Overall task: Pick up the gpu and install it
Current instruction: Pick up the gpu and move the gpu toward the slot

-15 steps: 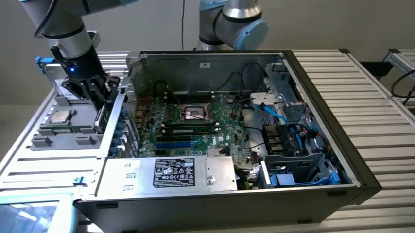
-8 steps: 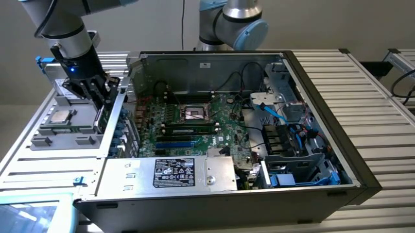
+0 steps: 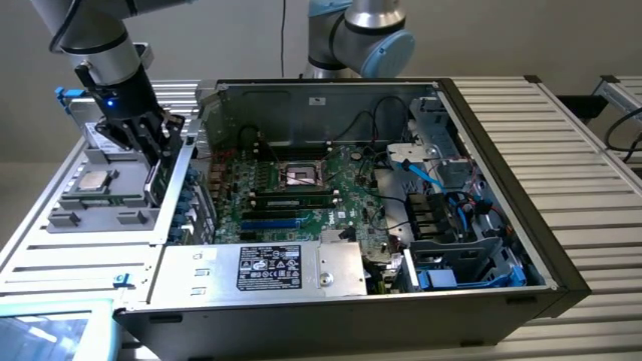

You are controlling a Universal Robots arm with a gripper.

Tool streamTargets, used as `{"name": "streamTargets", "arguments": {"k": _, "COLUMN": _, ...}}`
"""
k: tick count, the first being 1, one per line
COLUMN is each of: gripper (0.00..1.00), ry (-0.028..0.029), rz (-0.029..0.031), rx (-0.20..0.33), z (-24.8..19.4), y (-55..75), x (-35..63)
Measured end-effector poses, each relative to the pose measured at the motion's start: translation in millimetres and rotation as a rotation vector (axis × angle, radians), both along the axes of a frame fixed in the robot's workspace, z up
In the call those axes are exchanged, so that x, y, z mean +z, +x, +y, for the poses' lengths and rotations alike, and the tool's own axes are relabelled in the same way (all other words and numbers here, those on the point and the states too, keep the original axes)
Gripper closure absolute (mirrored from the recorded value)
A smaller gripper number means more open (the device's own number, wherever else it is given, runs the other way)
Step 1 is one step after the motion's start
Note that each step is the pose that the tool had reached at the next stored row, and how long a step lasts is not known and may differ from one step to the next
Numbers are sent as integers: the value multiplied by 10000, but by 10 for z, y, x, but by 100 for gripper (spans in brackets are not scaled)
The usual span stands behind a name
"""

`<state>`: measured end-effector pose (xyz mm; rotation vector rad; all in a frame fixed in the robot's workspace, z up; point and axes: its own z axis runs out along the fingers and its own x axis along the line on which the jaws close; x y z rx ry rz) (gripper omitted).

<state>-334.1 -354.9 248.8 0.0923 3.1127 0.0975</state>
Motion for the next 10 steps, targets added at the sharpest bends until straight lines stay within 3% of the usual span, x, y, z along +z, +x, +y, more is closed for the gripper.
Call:
{"name": "streamTargets", "arguments": {"k": 6, "gripper": 72, "ry": 0, "rz": -247, "rx": 1, "z": 5, "y": -4, "x": 152}}
{"name": "streamTargets", "arguments": {"k": 10, "gripper": 72, "ry": -1, "rz": -345, "rx": 1, "z": 5, "y": -6, "x": 284}}
